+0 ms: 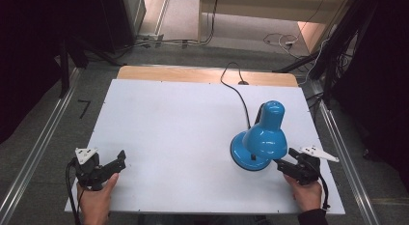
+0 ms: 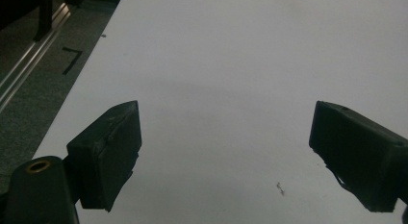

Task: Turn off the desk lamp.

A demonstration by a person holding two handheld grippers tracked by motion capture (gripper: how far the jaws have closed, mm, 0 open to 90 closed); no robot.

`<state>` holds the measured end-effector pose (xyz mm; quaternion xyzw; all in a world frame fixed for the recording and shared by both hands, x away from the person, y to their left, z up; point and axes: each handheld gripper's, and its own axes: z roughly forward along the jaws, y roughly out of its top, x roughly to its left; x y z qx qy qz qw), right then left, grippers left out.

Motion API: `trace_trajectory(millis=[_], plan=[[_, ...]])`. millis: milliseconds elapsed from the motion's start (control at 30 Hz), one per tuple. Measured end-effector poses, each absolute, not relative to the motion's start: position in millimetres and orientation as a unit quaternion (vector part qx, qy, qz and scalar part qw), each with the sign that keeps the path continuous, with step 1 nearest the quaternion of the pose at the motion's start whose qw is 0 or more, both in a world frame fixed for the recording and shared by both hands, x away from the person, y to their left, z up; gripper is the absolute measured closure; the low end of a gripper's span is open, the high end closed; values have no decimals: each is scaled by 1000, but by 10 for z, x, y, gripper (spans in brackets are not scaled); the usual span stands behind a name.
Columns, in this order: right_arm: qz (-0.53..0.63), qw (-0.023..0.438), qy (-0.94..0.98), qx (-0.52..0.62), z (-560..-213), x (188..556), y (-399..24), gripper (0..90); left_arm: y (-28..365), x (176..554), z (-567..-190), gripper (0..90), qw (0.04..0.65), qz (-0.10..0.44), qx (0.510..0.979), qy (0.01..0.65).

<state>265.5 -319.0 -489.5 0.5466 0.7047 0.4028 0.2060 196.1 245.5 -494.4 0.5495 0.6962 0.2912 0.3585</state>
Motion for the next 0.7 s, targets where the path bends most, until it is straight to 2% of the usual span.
trace_trajectory(millis=[433, 700], plan=[[392, 221, 696, 560, -4908, 2650, -3386, 232, 2462, 1956, -4945, 120, 359, 290, 550, 696], [342, 251, 695, 581, -5031, 2719, -3565, 151, 2457, 1961, -4945, 120, 360, 289, 549, 697]])
